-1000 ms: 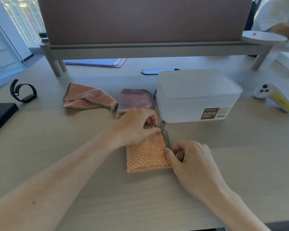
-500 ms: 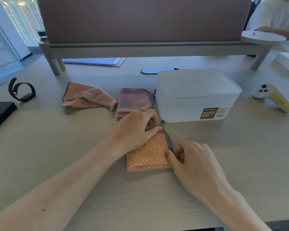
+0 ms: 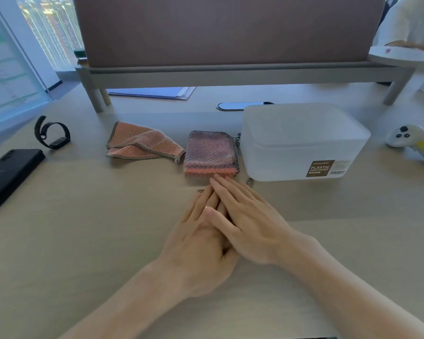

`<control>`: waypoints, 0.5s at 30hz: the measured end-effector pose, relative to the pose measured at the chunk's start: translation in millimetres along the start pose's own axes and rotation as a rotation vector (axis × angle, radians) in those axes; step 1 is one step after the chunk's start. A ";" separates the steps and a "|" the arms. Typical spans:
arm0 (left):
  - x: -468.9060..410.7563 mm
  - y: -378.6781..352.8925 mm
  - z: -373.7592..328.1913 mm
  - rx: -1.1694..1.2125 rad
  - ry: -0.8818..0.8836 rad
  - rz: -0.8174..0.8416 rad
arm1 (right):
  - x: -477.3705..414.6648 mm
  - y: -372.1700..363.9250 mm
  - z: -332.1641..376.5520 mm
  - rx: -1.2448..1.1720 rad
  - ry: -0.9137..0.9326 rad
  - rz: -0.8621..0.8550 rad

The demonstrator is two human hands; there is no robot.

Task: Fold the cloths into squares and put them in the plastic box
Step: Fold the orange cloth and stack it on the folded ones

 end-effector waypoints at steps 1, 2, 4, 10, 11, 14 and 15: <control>2.4 -0.3 1.4 0.009 0.008 0.000 | 0.0 -0.6 -5.3 0.015 -0.013 0.005; 5.9 -1.0 3.9 0.008 0.023 0.011 | 1.0 -0.5 -9.8 0.039 -0.024 0.005; 14.7 -0.8 11.5 -0.007 0.069 0.046 | 3.7 -1.1 -16.8 0.095 -0.047 0.004; 40.3 2.2 45.4 0.011 0.154 0.191 | 14.8 2.8 -18.0 0.163 -0.086 0.010; 38.4 6.9 50.3 0.105 0.174 0.189 | 16.7 5.9 -15.6 0.152 -0.081 -0.007; 17.5 20.9 47.8 0.273 0.151 0.058 | 20.5 3.8 -11.6 0.160 -0.061 -0.032; 10.0 17.6 44.8 0.220 0.135 0.042 | 22.5 -0.4 -12.6 0.173 -0.070 -0.024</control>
Point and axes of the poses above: each hand's wrist, its own x-axis away from the middle knuckle, its own y-axis out of the back of the hand, z = x × y, the point moved 9 cm from there along -x, towards the middle knuckle, and after that the axes turned 10 degrees about -x, right-handed, at the moved point
